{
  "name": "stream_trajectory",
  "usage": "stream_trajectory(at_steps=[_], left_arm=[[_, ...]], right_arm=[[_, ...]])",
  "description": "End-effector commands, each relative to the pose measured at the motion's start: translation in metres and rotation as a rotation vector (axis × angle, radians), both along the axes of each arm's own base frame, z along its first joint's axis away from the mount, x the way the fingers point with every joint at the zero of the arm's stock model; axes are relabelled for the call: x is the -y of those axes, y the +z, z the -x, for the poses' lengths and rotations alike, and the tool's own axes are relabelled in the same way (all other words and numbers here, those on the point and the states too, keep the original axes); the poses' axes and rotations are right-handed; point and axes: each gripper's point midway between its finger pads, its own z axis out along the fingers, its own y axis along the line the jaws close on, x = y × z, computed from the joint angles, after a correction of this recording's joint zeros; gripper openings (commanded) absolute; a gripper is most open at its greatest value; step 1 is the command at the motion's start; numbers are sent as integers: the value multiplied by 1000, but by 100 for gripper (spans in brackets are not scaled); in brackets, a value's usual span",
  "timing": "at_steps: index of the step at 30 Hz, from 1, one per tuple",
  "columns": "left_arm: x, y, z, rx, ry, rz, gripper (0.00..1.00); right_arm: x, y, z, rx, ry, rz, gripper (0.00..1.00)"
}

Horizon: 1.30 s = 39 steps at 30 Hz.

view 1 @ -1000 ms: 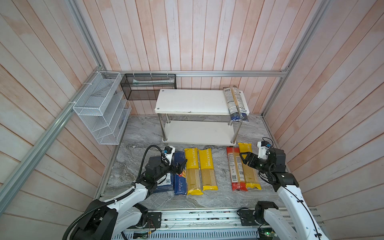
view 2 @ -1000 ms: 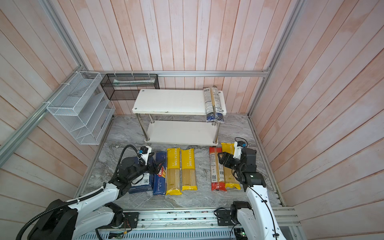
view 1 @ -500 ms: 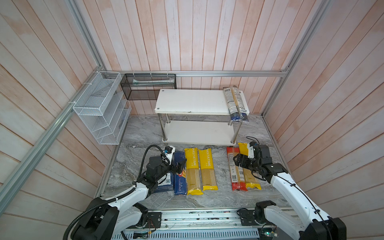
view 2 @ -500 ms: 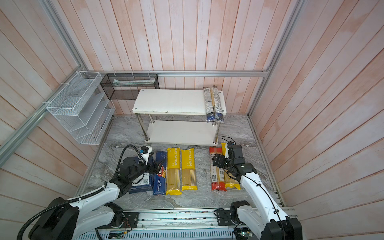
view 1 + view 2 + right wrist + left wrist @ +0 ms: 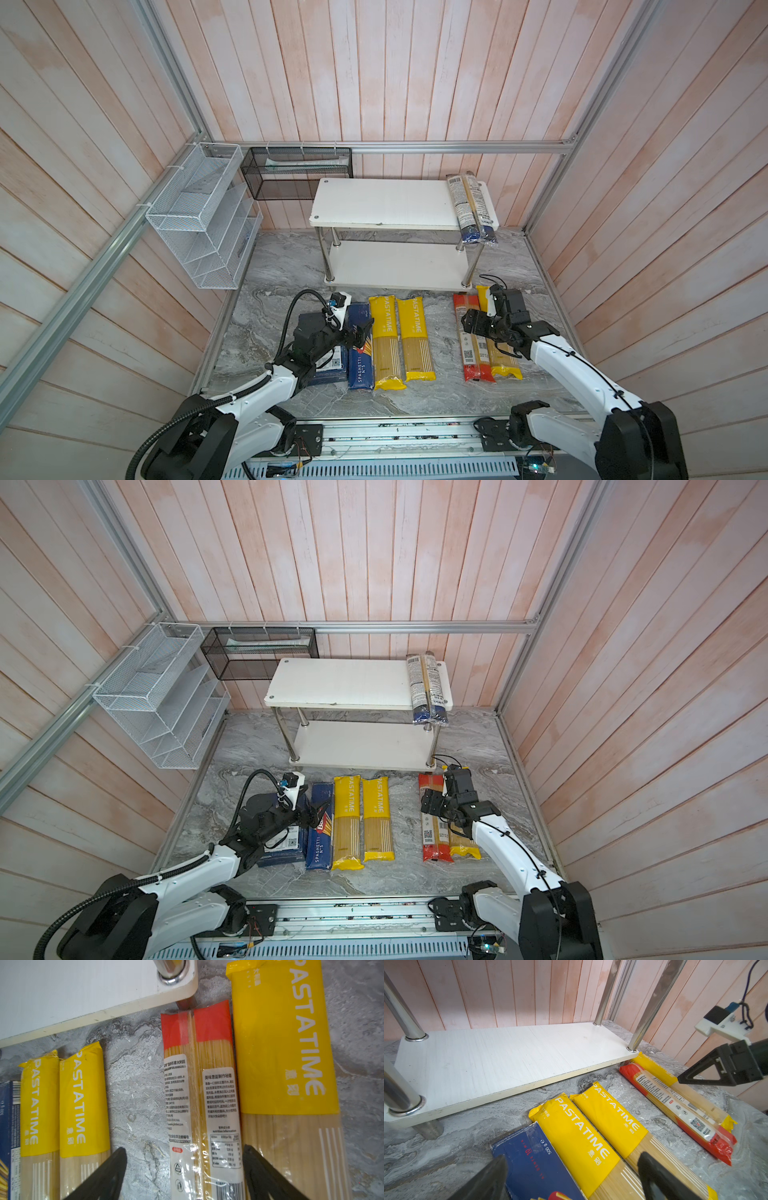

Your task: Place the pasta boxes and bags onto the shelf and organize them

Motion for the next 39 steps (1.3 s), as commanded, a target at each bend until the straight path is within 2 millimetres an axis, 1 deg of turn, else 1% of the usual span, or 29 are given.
stream_trajectory(at_steps=[1,3,5,12,18,20,27,29,31,33,36,39], left_arm=[[4,15,-3,40,-12,9,100],[3,14,-3,43,-10,11,100],[3,13,-3,40,-7,7,100],[3,15,-2,45,-7,9,100],[4,17,-1,49,-15,19,100],[3,15,-2,47,-7,11,100],[2,17,0,57,-6,17,100],[0,14,-2,52,7,5,100],[1,16,-3,50,5,5,100],[2,16,-2,50,-3,8,100],[0,17,-2,56,6,8,100],[1,20,-1,57,2,13,100]], right_arm=[[1,-3,-4,6,-4,33,87],[-4,-6,-5,-1,9,29,87],[-5,-9,-6,-6,5,26,87],[4,-17,-12,-1,-30,71,87],[1,-18,-23,6,-27,74,87],[3,-20,-25,-7,-42,90,87],[3,-30,-32,-18,-52,106,87],[2,-30,-35,-17,-50,110,87],[-1,-30,-38,-13,-46,112,87],[-7,-30,-40,-15,-28,113,87],[-14,-31,-38,-27,-12,128,87],[-17,-34,-37,-33,-7,134,87]])
